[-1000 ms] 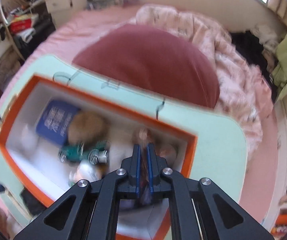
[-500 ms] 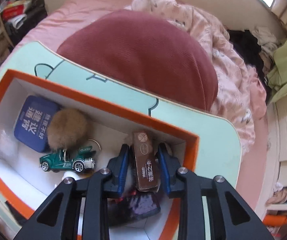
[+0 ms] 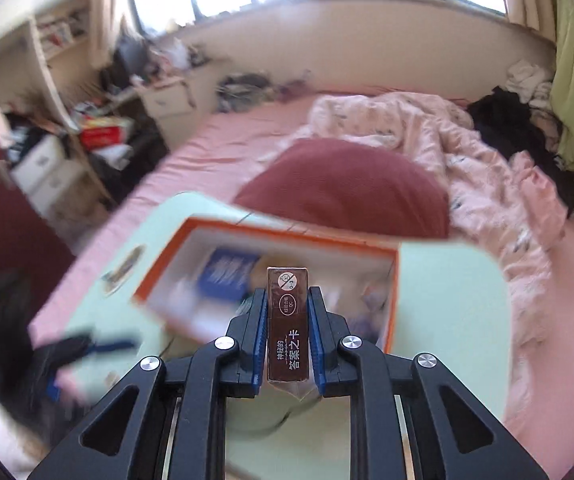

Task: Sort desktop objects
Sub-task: 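Grasp the brown milk carton in the box with the right gripper, then lift the carton out and place it on the table with the right gripper, then grasp the white fluffy ball in the box with the left gripper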

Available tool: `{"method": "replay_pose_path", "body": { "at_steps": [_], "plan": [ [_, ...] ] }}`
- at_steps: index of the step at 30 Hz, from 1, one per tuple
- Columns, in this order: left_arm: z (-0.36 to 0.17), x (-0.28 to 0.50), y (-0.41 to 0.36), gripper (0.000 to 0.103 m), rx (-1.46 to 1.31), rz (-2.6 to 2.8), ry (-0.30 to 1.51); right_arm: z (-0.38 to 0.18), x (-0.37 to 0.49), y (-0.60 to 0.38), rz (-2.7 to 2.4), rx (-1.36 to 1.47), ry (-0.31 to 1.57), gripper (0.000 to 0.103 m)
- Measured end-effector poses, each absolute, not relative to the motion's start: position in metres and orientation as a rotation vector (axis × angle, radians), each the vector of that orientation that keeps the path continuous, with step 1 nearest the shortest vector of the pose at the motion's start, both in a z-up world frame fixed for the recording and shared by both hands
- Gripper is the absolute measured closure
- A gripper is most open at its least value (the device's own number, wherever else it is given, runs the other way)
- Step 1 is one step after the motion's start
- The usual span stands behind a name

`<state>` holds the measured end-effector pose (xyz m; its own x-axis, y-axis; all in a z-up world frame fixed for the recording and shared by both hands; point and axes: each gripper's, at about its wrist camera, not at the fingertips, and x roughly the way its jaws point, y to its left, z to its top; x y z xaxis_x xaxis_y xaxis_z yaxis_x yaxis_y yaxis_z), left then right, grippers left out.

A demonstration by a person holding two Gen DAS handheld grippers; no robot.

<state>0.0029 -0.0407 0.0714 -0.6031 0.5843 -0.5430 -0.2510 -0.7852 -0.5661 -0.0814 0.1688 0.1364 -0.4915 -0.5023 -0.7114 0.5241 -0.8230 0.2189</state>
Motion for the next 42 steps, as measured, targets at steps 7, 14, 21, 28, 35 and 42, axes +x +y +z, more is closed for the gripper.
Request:
{"method": "replay_pose_path", "body": {
  "at_steps": [7, 14, 21, 28, 35, 42],
  "plan": [
    [0.084, -0.073, -0.017, 0.028, -1.249, 2.245, -0.702, 0.056, -0.067, 0.198, -2.101, 1.173, -0.367, 0.084],
    [0.06, -0.141, 0.036, 0.037, -1.511, 2.227, -0.605, 0.044, -0.066, 0.255, -2.187, 1.018, -0.742, 0.023],
    [0.051, -0.167, 0.075, 0.06, -1.601, 2.314, -0.429, 0.048, -0.062, 0.26, -2.216, 1.006, -0.736, 0.022],
    [0.038, -0.182, 0.105, 0.075, -1.693, 2.401, -0.15, 0.032, -0.059, 0.262, -2.214, 1.036, -0.716, 0.022],
    [0.036, -0.183, 0.098, 0.078, -1.664, 2.317, -0.172, 0.034, -0.055, 0.258, -2.235, 1.029, -0.684, 0.022],
    [0.086, -0.135, 0.061, 0.078, -1.327, 2.358, -0.303, 0.041, -0.052, 0.259, -2.272, 1.001, -0.662, 0.022]
  ]
}}
